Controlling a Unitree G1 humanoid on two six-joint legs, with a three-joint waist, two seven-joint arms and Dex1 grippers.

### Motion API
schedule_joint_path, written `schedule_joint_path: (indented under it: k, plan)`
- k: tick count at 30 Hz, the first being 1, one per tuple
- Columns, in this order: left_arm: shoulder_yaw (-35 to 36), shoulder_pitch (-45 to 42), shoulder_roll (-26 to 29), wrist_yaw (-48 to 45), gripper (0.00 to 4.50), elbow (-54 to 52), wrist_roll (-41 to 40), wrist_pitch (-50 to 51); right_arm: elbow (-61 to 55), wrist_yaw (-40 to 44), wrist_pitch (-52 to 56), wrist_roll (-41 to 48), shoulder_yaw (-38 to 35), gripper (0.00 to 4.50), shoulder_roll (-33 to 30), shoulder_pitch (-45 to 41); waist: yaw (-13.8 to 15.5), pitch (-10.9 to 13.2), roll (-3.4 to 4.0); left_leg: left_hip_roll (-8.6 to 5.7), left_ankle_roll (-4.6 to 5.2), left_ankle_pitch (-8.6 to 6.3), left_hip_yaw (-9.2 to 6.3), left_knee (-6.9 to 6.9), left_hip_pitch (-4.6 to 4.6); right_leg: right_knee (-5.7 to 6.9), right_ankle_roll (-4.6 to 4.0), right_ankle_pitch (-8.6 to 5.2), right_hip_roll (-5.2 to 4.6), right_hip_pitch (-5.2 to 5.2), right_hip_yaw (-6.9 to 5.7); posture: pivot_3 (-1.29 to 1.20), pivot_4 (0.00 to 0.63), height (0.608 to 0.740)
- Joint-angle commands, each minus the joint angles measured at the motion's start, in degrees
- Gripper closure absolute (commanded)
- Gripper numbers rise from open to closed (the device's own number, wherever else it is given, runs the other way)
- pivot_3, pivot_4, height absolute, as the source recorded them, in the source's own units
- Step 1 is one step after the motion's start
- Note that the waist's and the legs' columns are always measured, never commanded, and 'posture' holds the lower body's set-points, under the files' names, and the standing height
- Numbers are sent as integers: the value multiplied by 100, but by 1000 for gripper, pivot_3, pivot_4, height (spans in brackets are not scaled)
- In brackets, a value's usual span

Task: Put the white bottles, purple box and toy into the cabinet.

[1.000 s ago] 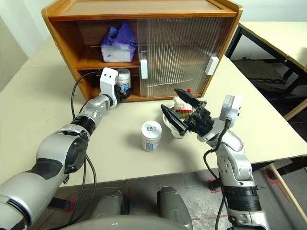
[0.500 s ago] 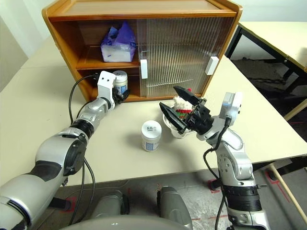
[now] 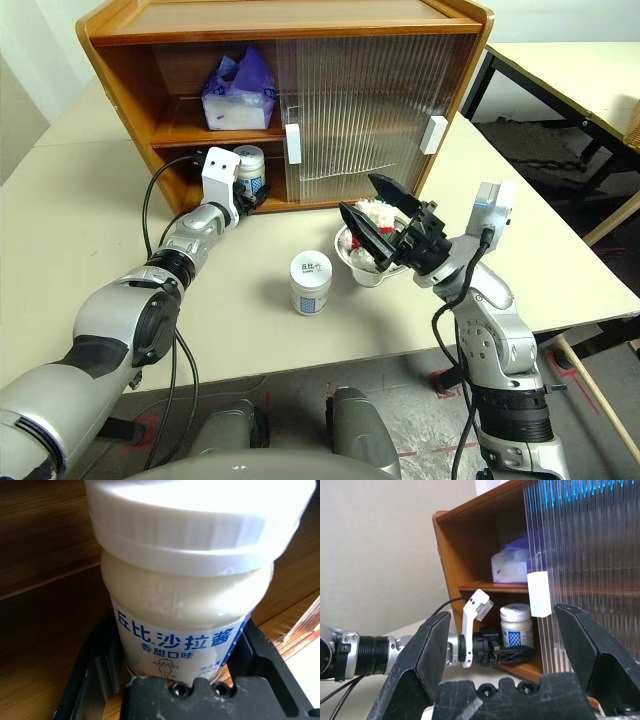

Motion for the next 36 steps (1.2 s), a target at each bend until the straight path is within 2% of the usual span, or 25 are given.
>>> schedule_joint_path:
  k: [1, 11, 19, 35, 36]
  plan:
    - [27, -69, -19, -15, 1384, -40, 66, -99, -25, -19, 149, 104, -63, 0, -58, -46, 0, 1, -1, 0, 0, 0, 0, 0, 0, -1, 0, 0, 0, 0, 0, -92, 29, 740]
    - [63, -113, -53, -7, 1384, -32, 63, -60, -316, 6, 631, 381, -18, 0, -118, 41, 0, 25, -9, 3, 0, 0, -1, 0, 0, 0, 0, 0, 0, 0, 0, -93, 41, 740]
    - [104, -82, -99, -4, 1384, -26, 33, -1, -426, 64, 907, 152, 140, 0, -459, 45, 2, 52, -14, 2, 0, 0, -1, 0, 0, -1, 1, -1, -1, 0, 1, -92, 48, 740]
    - [164, -164, -158, 120, 1384, 16, 46, 312, -828, -154, 1210, 238, 160, 0, -476, 79, -8, 54, -14, 2, 0, 0, -1, 0, 1, -1, 2, -1, -1, 1, 1, -118, 40, 740]
    - [168, -167, -159, 125, 653, 16, 51, 321, -846, -159, 1220, 239, 165, 0, -472, 83, -10, 54, -14, 2, 0, 0, 0, 0, 1, -1, 2, -1, -1, 1, 1, -117, 39, 740]
